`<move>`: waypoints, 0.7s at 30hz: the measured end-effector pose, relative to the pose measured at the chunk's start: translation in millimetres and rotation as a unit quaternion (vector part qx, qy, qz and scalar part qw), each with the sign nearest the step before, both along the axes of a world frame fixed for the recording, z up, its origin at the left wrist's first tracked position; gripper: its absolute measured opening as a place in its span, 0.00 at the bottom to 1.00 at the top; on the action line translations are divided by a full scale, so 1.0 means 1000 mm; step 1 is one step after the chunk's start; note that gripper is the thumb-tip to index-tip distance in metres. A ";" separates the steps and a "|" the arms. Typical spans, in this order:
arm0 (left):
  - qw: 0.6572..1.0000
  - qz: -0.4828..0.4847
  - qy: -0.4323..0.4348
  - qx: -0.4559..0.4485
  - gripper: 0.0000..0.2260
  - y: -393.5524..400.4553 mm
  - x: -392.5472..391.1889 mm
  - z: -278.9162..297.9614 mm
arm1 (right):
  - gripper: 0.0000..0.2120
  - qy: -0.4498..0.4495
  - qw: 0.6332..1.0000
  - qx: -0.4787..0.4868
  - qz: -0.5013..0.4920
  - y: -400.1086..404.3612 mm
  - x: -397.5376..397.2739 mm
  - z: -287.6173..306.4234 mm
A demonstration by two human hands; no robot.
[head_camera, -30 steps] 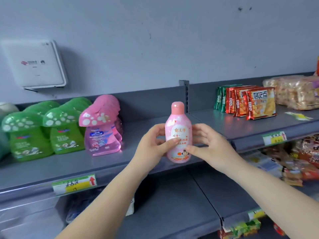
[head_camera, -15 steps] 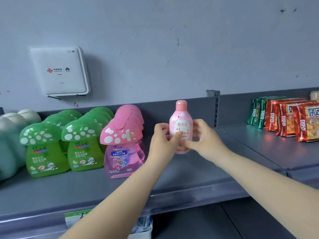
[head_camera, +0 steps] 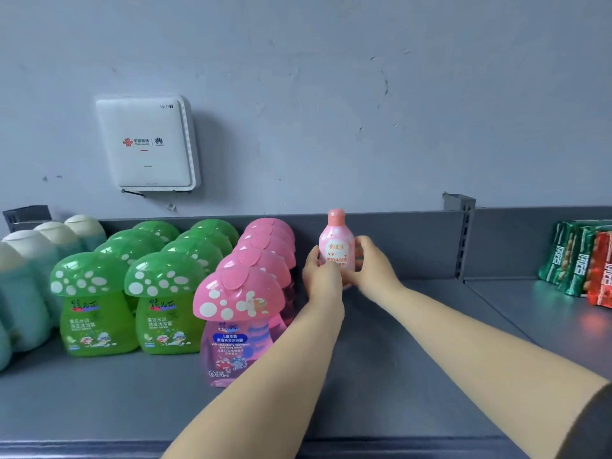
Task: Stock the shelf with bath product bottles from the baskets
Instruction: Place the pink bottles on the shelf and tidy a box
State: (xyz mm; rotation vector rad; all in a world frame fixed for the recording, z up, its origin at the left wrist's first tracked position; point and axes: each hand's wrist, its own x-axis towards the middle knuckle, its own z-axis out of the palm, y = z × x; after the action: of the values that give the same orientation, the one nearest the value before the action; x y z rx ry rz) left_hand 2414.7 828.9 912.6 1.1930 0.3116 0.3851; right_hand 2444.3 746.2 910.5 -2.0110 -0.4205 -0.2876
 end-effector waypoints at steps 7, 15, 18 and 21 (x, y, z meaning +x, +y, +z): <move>0.989 0.044 0.010 0.142 0.19 0.008 0.026 -0.014 | 0.20 0.013 1.000 0.000 0.001 0.020 0.028 -0.011; 0.978 0.072 0.071 0.183 0.24 0.013 0.033 -0.024 | 0.20 0.002 1.000 -0.027 0.001 0.034 0.037 -0.025; 0.977 0.082 0.076 0.183 0.22 0.017 0.035 -0.027 | 0.21 -0.013 0.999 -0.032 -0.011 0.041 0.039 -0.027; 0.974 0.082 0.073 0.197 0.22 0.018 0.037 -0.029 | 0.21 -0.027 0.999 -0.031 -0.024 0.045 0.042 -0.030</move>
State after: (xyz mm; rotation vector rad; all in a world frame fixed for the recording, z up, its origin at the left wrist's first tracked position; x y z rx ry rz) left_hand 2451.9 847.4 883.5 1.5939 0.4782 0.5194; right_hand 2486.4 791.4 880.4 -2.0802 -0.4202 -0.3618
